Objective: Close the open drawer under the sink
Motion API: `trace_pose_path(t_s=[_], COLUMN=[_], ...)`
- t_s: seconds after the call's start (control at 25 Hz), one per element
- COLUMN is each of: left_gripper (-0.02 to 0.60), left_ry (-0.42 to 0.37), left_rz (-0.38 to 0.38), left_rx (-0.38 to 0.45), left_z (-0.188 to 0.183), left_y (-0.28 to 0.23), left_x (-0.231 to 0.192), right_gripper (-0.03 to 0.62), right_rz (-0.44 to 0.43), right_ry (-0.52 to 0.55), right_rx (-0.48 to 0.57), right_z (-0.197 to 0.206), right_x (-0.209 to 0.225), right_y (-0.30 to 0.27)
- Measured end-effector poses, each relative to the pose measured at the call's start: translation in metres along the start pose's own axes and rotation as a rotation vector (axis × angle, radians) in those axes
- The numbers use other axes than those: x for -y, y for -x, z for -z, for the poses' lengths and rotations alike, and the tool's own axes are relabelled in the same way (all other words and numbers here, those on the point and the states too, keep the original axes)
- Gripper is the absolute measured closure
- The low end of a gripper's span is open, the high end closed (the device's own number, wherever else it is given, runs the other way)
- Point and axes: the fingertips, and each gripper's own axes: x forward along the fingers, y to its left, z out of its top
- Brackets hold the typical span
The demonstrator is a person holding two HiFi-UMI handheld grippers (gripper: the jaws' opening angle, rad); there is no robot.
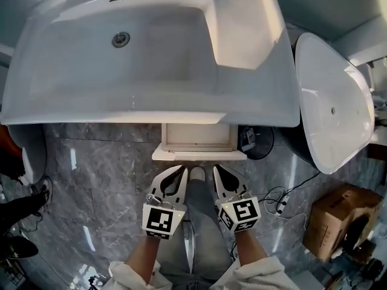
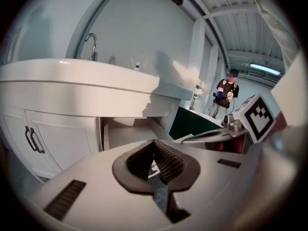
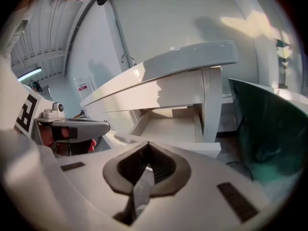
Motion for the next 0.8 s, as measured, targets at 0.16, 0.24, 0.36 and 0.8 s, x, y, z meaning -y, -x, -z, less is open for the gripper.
trace_pose_path(t_s=[0.16, 0.24, 0.36, 0.8], left_gripper=[0.565, 0.565, 0.565, 0.565], left_ry=[-0.020, -0.021, -0.020, 0.005], left_rz=[-0.012, -0.020, -0.021, -0.085], left_rx=[-0.045, -0.067, -0.086, -0.086], left_z=[0.027, 0.037, 0.047, 0.055], left_y=[-0.009, -0.013, -0.018, -0.029], left_x=[-0.005, -0.007, -0.008, -0.019], right_gripper=[0.585, 0.585, 0.585, 0.585], right_rz=[0.006, 0.011, 0.022, 0.052], right_ry=[0.003, 0.012, 0.015, -0.027], right_rx=[-0.011, -0.015, -0.019, -0.018], right_z=[0.015, 0.022, 0.029, 0.035], right_x=[0.007, 0.011, 0.018, 0.024], right_y=[-0.006, -0.009, -0.012, -0.029])
